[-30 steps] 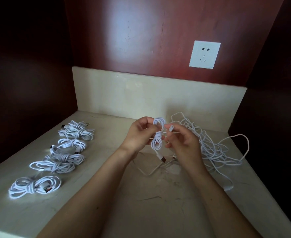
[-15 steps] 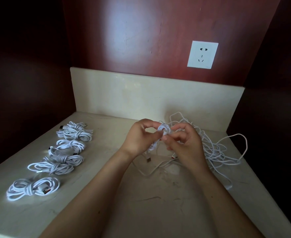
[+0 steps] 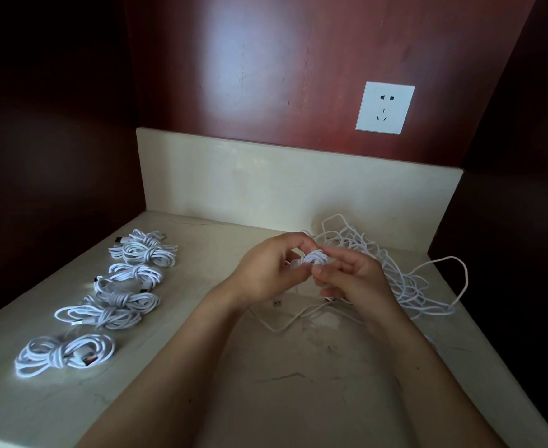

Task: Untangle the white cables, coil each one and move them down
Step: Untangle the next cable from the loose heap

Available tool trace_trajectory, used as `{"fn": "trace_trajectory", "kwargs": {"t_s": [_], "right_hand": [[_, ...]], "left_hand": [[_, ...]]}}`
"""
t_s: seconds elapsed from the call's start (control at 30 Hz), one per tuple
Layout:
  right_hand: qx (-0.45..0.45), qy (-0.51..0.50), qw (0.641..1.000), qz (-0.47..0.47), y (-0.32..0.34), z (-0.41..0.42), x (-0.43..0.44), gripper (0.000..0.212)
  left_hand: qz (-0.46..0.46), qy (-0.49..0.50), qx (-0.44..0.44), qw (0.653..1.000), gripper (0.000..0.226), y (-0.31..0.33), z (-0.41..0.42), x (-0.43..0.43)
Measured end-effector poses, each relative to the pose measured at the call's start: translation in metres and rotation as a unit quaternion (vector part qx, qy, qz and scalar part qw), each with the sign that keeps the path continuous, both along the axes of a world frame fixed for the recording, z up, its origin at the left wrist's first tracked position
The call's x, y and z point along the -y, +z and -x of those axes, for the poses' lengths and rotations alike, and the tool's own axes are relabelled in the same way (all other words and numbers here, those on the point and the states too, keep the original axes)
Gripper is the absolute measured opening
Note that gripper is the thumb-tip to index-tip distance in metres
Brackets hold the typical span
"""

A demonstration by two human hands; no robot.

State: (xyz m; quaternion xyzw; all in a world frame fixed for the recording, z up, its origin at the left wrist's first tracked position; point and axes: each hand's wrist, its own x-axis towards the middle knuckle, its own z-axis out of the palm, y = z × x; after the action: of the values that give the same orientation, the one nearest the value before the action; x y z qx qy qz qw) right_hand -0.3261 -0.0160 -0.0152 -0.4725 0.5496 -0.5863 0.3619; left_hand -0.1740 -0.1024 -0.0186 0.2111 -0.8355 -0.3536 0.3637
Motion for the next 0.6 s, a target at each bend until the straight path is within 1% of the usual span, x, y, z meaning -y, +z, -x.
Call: {"fn": "trace_trajectory", "kwargs": {"t_s": [0.1,0.2,0.27,0.47,0.53,0.6], "right_hand": [[0.026,-0.003,1.0,-0.003,0.001,-0.001,-0.001,0.024],[0.067,-0.02,0.997,0.015,0.003,-0.001,-0.002,0.014],[0.074,-0.035,0.996,0.023,0.003,-0.002,-0.001,0.011],[0.08,-0.061,0.995,0.028,0.001,-0.001,0.002,0.008],[0.067,-0.083,0.993,0.05,0.0,0.0,0.003,0.009],[0.014,-0.111,0.99,0.085,0.0,-0.001,0.004,0.015]], "left_hand": [[0.042,0.016,0.012,0.999,0.018,0.002,-0.001,-0.002],[0.061,0.012,0.025,0.998,0.026,0.005,-0.001,-0.007],[0.072,0.014,0.034,0.997,0.031,0.005,0.0,-0.009],[0.092,0.015,0.014,0.996,0.029,-0.002,0.005,-0.004],[0.098,0.017,0.003,0.995,0.028,-0.005,0.008,-0.003],[0.102,0.023,-0.014,0.994,0.029,-0.006,0.011,-0.004]]}}
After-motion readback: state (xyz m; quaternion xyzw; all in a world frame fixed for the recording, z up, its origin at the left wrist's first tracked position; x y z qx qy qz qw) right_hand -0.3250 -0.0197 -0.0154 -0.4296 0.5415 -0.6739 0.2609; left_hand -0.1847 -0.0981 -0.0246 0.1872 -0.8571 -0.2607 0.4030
